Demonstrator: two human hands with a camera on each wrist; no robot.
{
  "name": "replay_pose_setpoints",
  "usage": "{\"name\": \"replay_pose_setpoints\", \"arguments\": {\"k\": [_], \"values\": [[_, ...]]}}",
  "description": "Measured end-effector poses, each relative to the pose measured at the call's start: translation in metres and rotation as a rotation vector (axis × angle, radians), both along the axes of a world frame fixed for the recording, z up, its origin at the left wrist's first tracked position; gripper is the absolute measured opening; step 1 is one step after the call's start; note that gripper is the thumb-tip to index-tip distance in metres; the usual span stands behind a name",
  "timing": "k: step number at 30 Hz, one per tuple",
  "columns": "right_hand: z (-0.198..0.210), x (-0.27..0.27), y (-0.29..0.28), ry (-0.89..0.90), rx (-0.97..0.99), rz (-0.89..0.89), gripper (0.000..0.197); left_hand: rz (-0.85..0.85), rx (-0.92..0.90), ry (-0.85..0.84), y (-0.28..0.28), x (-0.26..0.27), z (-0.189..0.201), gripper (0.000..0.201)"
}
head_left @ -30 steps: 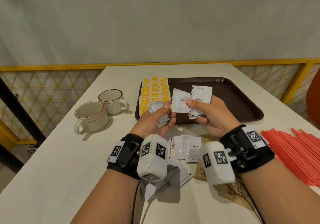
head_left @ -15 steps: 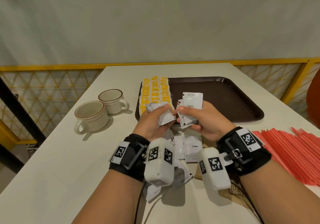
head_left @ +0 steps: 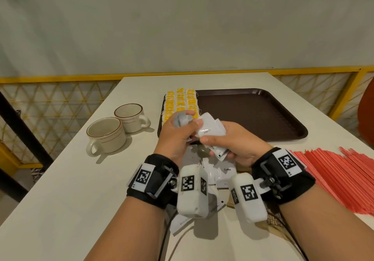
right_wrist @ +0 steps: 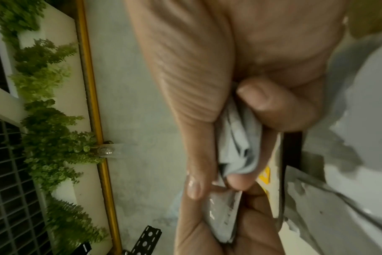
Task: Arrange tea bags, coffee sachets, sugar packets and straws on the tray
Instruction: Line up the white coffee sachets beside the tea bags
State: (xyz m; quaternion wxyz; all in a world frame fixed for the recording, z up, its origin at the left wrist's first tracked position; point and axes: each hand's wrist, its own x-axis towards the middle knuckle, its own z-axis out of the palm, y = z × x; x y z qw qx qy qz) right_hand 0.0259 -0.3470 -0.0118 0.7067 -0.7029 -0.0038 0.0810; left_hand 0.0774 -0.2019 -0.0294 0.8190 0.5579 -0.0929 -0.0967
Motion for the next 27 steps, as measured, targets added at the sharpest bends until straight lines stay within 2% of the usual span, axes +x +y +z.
{"name": "replay_pose_setpoints", "arguments": {"k": [2, 4, 6, 9, 12, 15, 17, 20, 24, 27], "values": [[0.002, 0.003, -0.002, -0.041, 0.079, -0.088, 0.013, 0.03, -0.145, 0.115, 0.005, 0.006, 0.0, 0.019], [0.005, 0.004, -0.005, -0.102, 0.136, -0.156, 0.012, 0.012, -0.271, 0.231, 0.01, 0.011, 0.0, 0.016], [0.005, 0.004, -0.006, -0.173, 0.152, -0.188, 0.017, -0.073, -0.351, 0.337, 0.012, 0.011, 0.001, 0.015], [0.001, 0.004, -0.004, -0.279, 0.037, -0.136, 0.032, -0.218, -0.395, 0.456, 0.007, 0.002, 0.002, 0.025], [-0.003, 0.004, -0.001, -0.303, -0.032, -0.104, 0.022, -0.239, -0.304, 0.432, 0.003, -0.001, 0.0, 0.037], [-0.004, 0.006, -0.002, -0.281, -0.084, -0.26, 0.012, -0.124, -0.209, 0.41, -0.001, 0.002, -0.003, 0.015], [-0.006, 0.008, -0.006, -0.258, -0.048, -0.393, 0.011, -0.024, -0.146, 0.292, -0.005, 0.004, -0.004, 0.017], [-0.007, 0.009, -0.008, -0.294, -0.048, -0.491, 0.007, -0.019, -0.108, 0.103, -0.012, 0.001, -0.005, 0.02], [-0.01, 0.01, -0.002, -0.382, -0.232, -0.402, 0.011, -0.044, -0.03, 0.029, -0.021, -0.003, -0.008, 0.04], [-0.01, 0.011, 0.002, -0.423, -0.404, -0.342, 0.015, -0.004, -0.016, 0.038, -0.024, -0.001, -0.011, 0.043]]}}
